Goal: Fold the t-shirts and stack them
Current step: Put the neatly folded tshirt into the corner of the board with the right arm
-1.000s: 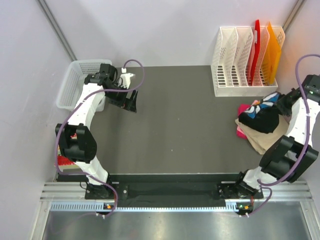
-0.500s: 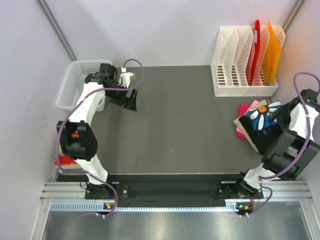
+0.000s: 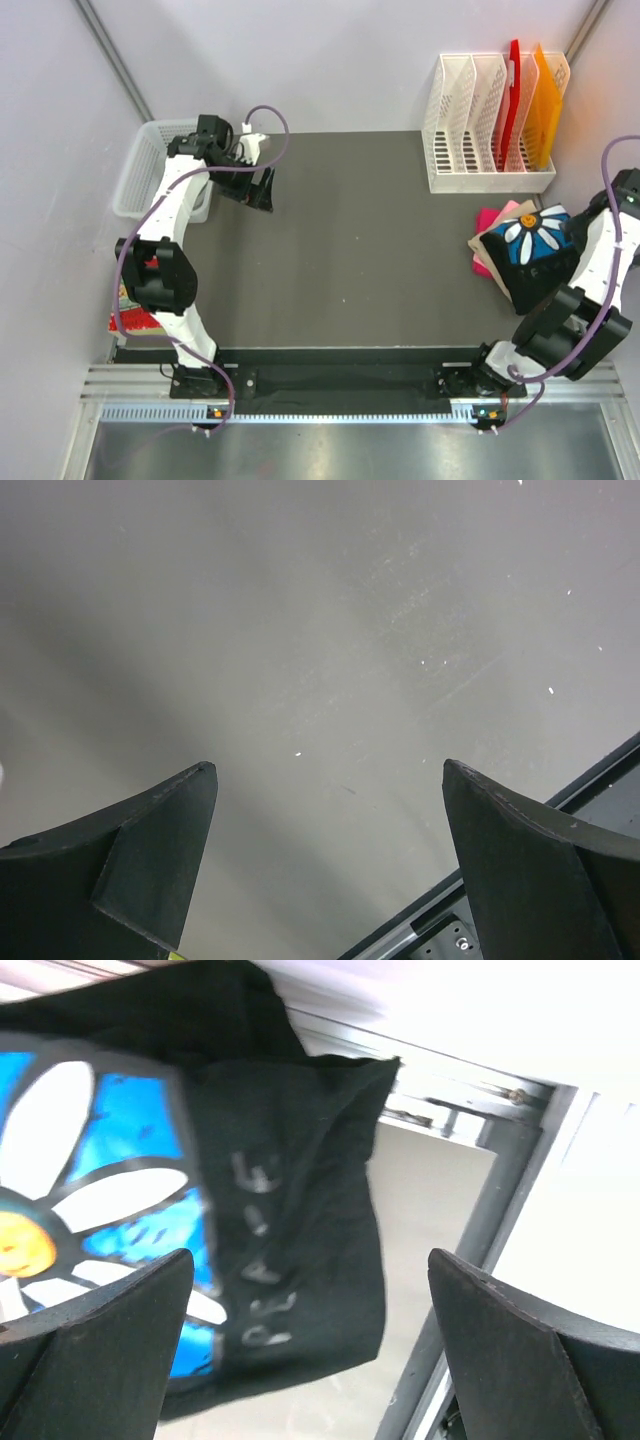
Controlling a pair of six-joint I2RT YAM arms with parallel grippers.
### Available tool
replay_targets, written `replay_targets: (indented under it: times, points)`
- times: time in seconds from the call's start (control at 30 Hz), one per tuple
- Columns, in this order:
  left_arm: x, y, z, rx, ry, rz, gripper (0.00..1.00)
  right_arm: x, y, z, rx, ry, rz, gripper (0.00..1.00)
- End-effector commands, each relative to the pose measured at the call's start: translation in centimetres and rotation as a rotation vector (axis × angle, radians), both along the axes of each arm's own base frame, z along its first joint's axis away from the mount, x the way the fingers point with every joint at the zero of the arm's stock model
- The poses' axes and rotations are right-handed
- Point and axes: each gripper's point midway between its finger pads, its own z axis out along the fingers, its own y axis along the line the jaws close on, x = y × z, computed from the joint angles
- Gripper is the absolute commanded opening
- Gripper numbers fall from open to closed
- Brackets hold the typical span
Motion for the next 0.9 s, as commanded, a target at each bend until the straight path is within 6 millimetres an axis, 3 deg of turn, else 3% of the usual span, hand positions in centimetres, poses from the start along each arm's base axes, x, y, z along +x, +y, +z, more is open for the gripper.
replay_targets:
  times: [0.0, 0.07, 0.17, 0.3, 0.43, 0.57, 0.7, 0.8, 0.83, 0.87]
  points:
    - [0.6, 0.2, 1.6, 0.009, -0.028, -0.021, 0.99, 4.5, 1.5, 4.4, -0.034, -0.170, 0.119, 1.00]
    - [0.6, 0.3, 1.7, 0.013, -0.025, -0.019, 0.99, 8.1, 2.8, 3.9, 0.040, -0.250, 0.210, 1.00]
    - [0.4, 0.2, 1.9, 0.006, -0.019, -0.008, 0.99, 11.3, 4.0, 1.9, 0.128, -0.257, 0.283, 1.00]
    - [-0.5, 1.1, 1.6, 0.046, -0.018, 0.026, 0.99, 12.7, 3.6, -1.8, 0.155, -0.197, 0.330, 1.00]
    - [-1.4, 2.3, 1.2, 0.080, -0.018, 0.055, 0.99, 13.1, 2.6, -6.8, 0.208, -0.134, 0.341, 1.00]
    - [-1.6, 3.5, 1.3, 0.110, -0.011, 0.087, 0.99, 13.8, 2.7, -9.0, 0.264, -0.100, 0.360, 1.00]
    - [-1.2, 3.8, 1.3, 0.116, 0.001, 0.106, 0.99, 15.3, 2.9, -6.8, 0.246, -0.139, 0.405, 1.00]
    - [-0.9, 3.5, 1.7, 0.103, 0.012, 0.111, 0.99, 16.9, 4.8, -2.1, 0.232, -0.209, 0.435, 1.00]
    - [-0.8, 3.5, 1.8, 0.102, 0.010, 0.109, 0.99, 17.6, 6.2, 0.9, 0.248, -0.274, 0.468, 1.00]
    - [-0.6, 3.5, 2.4, 0.098, -0.002, 0.112, 0.99, 18.1, 7.2, 2.5, 0.254, -0.320, 0.491, 1.00]
